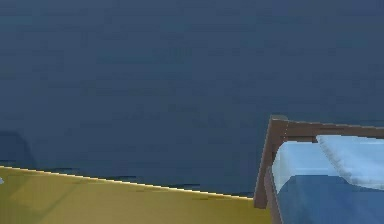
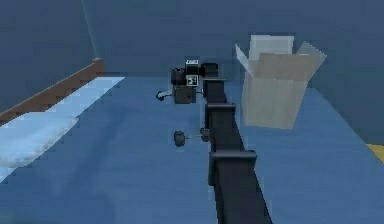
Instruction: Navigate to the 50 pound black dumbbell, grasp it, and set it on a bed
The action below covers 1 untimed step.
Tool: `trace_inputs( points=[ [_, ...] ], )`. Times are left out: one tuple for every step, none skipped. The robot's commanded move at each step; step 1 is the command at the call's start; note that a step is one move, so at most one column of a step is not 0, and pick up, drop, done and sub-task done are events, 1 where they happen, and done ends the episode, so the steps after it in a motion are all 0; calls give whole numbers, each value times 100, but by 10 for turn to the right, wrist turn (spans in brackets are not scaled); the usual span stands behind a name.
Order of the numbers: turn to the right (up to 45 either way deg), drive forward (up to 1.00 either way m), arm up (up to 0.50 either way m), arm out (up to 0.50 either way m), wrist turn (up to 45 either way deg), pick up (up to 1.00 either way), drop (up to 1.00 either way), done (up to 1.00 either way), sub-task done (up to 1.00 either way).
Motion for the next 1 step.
trace_inputs(
  points=[
    [0, 0, 0, 0, 0, 0, 0, 100, 0]
  ],
)
